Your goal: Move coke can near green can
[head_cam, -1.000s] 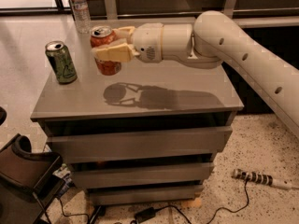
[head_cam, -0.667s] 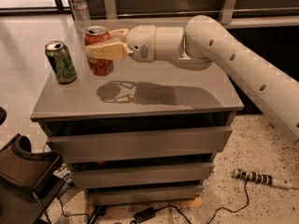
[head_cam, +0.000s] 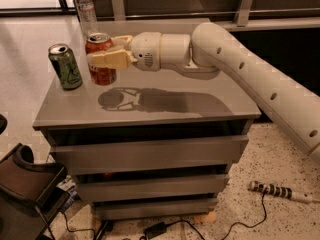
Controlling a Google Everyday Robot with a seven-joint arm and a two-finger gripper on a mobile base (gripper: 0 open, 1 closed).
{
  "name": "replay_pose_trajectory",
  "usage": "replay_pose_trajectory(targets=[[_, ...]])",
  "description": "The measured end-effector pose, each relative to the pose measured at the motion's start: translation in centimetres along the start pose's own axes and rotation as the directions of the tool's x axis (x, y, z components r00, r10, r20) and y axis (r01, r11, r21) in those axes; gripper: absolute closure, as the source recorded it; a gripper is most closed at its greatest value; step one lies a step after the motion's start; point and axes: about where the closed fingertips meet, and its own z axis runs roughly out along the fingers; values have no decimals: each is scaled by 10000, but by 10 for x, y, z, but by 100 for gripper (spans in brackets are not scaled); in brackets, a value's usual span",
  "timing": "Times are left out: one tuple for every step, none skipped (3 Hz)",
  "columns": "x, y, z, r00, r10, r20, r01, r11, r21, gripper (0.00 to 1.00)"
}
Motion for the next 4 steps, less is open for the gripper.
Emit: replay_pose_trajectory(targets=[[20,1,21,9997,-227,15,228,9997,-113,100],[36,2,35,9980,-585,-253,579,9980,-240,100],[46,4,46,9890,-1131,-954,1087,9928,-505,100],[56,6,51,9783,-1480,-1452,1386,9877,-726,100]])
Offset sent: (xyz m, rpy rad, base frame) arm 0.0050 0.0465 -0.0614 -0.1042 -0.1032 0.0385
